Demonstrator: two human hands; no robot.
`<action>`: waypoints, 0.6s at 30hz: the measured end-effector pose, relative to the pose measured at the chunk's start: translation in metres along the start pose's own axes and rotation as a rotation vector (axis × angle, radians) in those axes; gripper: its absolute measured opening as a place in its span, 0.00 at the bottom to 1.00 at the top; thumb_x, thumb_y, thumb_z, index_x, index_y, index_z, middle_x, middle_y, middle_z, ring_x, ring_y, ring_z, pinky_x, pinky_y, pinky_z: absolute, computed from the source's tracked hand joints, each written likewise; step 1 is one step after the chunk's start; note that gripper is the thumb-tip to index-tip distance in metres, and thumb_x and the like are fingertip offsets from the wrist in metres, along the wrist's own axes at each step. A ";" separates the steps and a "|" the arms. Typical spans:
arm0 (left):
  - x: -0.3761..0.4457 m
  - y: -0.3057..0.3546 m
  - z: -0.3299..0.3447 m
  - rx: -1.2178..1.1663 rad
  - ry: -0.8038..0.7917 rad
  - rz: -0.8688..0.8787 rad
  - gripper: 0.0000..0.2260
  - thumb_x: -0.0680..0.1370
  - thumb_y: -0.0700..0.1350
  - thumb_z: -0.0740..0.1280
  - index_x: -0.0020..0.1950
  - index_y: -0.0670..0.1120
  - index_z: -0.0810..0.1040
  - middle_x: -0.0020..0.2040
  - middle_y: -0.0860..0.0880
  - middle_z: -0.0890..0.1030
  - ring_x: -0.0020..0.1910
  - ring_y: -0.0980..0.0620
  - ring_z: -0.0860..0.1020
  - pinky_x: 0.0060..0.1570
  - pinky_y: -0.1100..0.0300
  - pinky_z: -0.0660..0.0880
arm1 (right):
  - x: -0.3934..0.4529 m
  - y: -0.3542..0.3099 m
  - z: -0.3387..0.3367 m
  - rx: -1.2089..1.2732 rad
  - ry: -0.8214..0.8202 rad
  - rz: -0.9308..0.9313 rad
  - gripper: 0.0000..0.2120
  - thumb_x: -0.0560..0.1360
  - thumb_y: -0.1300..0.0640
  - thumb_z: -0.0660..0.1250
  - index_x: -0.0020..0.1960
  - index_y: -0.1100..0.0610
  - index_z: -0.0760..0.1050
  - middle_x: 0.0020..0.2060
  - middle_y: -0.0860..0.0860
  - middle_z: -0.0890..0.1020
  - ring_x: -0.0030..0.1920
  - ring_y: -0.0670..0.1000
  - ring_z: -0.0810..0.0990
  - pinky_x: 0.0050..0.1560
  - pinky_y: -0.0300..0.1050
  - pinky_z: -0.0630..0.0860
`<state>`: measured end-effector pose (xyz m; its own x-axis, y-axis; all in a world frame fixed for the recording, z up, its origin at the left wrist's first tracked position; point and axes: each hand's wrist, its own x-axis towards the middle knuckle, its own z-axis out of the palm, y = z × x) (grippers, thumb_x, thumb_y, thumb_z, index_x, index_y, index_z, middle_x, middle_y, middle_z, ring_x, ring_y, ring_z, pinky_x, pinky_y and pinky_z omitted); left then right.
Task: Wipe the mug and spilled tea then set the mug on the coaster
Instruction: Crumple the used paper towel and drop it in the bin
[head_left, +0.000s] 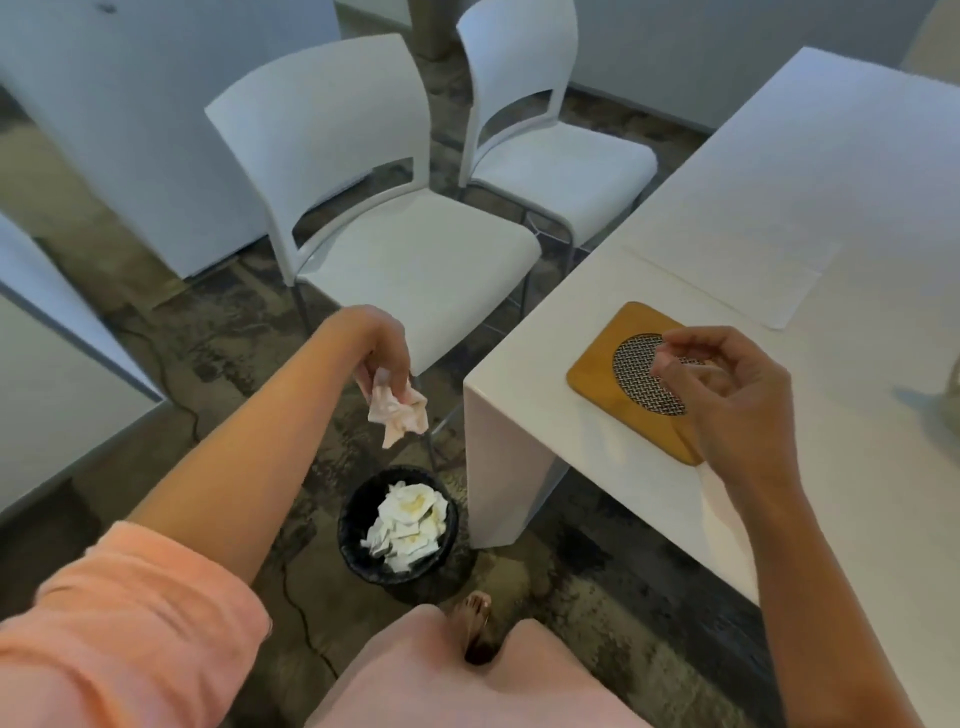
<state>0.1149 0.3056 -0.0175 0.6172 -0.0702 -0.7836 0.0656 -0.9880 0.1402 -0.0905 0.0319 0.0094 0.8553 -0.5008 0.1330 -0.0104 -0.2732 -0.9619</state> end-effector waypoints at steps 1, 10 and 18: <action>0.008 -0.005 0.009 -0.017 -0.032 -0.028 0.15 0.75 0.33 0.72 0.60 0.32 0.77 0.62 0.35 0.79 0.48 0.40 0.84 0.51 0.47 0.82 | 0.001 0.000 0.000 -0.005 -0.002 -0.006 0.07 0.75 0.57 0.74 0.52 0.53 0.82 0.47 0.51 0.86 0.44 0.50 0.86 0.47 0.43 0.82; 0.056 -0.042 0.064 0.083 0.178 -0.098 0.22 0.76 0.42 0.72 0.67 0.36 0.75 0.65 0.38 0.79 0.59 0.40 0.81 0.49 0.53 0.78 | 0.005 0.000 -0.005 -0.009 -0.006 -0.015 0.07 0.75 0.56 0.73 0.52 0.52 0.81 0.48 0.49 0.85 0.48 0.52 0.86 0.46 0.47 0.82; 0.078 -0.067 0.089 0.005 0.169 -0.180 0.37 0.71 0.48 0.78 0.74 0.38 0.67 0.71 0.40 0.72 0.68 0.39 0.74 0.63 0.47 0.76 | -0.001 0.002 -0.018 0.004 0.071 -0.006 0.10 0.75 0.59 0.73 0.54 0.50 0.79 0.46 0.50 0.85 0.44 0.55 0.86 0.52 0.53 0.83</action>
<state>0.0885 0.3544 -0.1419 0.7186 0.1304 -0.6831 0.1824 -0.9832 0.0042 -0.1010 0.0172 0.0118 0.8163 -0.5564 0.1551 -0.0036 -0.2733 -0.9619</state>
